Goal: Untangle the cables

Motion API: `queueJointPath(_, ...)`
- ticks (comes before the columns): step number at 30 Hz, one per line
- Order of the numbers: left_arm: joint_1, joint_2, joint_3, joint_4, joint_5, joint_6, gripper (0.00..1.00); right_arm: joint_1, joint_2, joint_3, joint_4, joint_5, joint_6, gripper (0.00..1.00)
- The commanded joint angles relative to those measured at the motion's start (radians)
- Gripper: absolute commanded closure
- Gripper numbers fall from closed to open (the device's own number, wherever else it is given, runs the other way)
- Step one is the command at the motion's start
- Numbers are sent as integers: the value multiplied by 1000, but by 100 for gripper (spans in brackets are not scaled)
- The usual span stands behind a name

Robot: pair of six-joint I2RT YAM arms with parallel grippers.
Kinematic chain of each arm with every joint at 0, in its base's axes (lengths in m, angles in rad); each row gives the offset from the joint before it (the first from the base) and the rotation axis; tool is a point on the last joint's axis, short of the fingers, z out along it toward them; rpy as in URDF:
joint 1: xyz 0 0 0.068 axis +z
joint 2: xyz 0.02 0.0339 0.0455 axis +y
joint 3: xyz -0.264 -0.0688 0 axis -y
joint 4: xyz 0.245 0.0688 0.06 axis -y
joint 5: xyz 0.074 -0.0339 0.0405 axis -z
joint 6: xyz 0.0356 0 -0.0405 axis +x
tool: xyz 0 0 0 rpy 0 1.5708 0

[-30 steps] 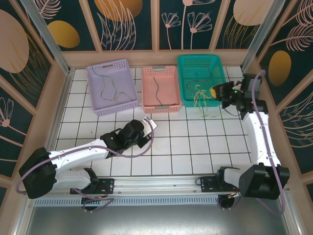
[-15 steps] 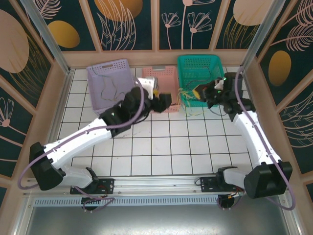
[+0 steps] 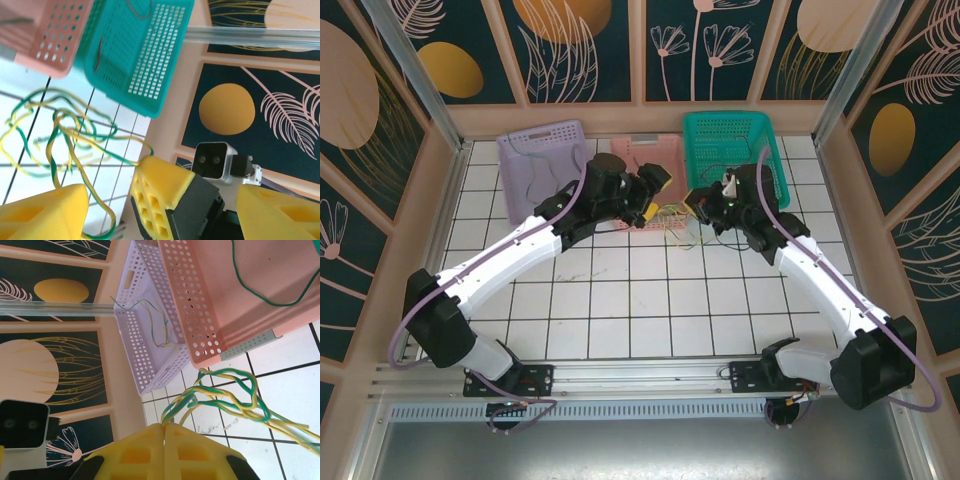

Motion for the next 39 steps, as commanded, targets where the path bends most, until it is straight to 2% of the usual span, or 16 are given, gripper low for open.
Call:
queueJointPath(1, 1, -9, -13, -38, 23, -100, 23, 17, 0, 16, 38, 44, -25, 100)
queueJointPath(10, 1, -52, -67, -133, -42, -91, 24, 13, -6, 41, 2, 72, -41, 100)
queueJointPath(18, 2, -31, -140, 60, -13, -176, 30, 35, 2, 34, 28, 52, -10, 100)
queueJointPath(24, 1, -3, -134, 139, 3, -199, 46, 50, -3, -2, 47, 49, 25, 100)
queueJointPath(27, 1, 26, -113, 153, 59, -178, 57, 52, -5, -20, 72, 46, 54, 100)
queueJointPath(29, 1, 37, -110, 143, 80, -159, 68, 51, -2, -21, 83, 43, 69, 100)
queueJointPath(31, 2, 27, -131, 144, 76, -150, 92, 51, -1, -15, 81, 40, 83, 100)
queueJointPath(32, 3, 21, -140, 144, 71, -144, 100, 50, -1, -14, 77, 41, 87, 100)
queueJointPath(39, 10, -3, -186, 116, 63, -47, 100, 39, -20, -15, 38, 33, 153, 100)
